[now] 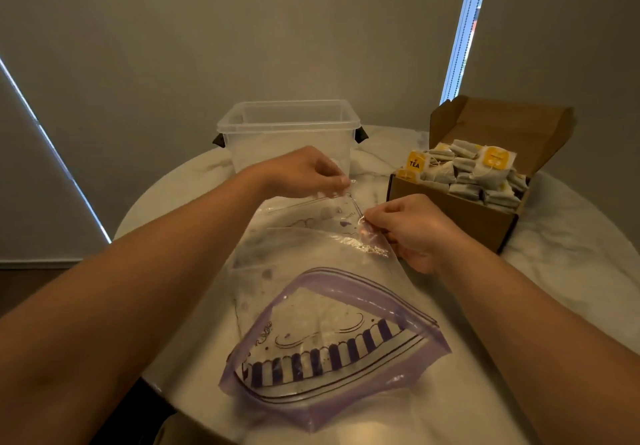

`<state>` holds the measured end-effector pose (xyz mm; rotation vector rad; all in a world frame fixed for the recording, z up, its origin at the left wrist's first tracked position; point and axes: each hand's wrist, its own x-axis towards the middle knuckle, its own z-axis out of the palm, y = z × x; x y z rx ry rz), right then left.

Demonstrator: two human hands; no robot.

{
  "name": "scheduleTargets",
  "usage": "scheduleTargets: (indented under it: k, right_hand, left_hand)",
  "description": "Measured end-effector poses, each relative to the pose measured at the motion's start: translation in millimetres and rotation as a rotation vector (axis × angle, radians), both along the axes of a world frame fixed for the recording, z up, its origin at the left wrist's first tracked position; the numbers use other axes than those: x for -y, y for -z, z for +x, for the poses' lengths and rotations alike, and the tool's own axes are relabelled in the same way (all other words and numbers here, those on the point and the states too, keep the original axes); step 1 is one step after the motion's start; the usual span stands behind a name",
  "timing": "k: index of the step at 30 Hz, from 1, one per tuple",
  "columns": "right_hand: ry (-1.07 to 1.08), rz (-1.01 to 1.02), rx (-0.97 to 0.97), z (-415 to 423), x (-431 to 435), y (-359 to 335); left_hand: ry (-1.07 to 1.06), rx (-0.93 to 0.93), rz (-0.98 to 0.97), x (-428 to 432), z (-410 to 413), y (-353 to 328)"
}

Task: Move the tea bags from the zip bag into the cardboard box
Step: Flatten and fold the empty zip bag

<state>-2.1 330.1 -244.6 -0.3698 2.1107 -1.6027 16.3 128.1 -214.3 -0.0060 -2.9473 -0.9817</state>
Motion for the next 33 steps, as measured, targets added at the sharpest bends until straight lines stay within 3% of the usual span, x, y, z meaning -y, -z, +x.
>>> scheduleTargets:
  k: [7, 13, 22, 28, 33]
  right_hand:
    - [-0.016, 0.086, 0.051, 15, -18, -10]
    - [-0.145, 0.175, 0.137, 39, -50, -9]
    - [-0.125, 0.125, 0.171, 43, -62, -1]
    - [-0.051, 0.222, -0.017, 43, -62, 1]
    - [-0.06, 0.449, -0.39, 34, -70, -9]
  left_hand:
    - [0.052, 0.088, 0.222, 0, -20, 3]
    - [-0.005, 0.123, 0.249, -5, -27, 10]
    - [-0.106, 0.113, 0.235, -21, -40, 20]
    - [-0.132, -0.04, 0.251, -25, -26, 19]
    - [-0.282, -0.287, -0.085, -13, 27, 19]
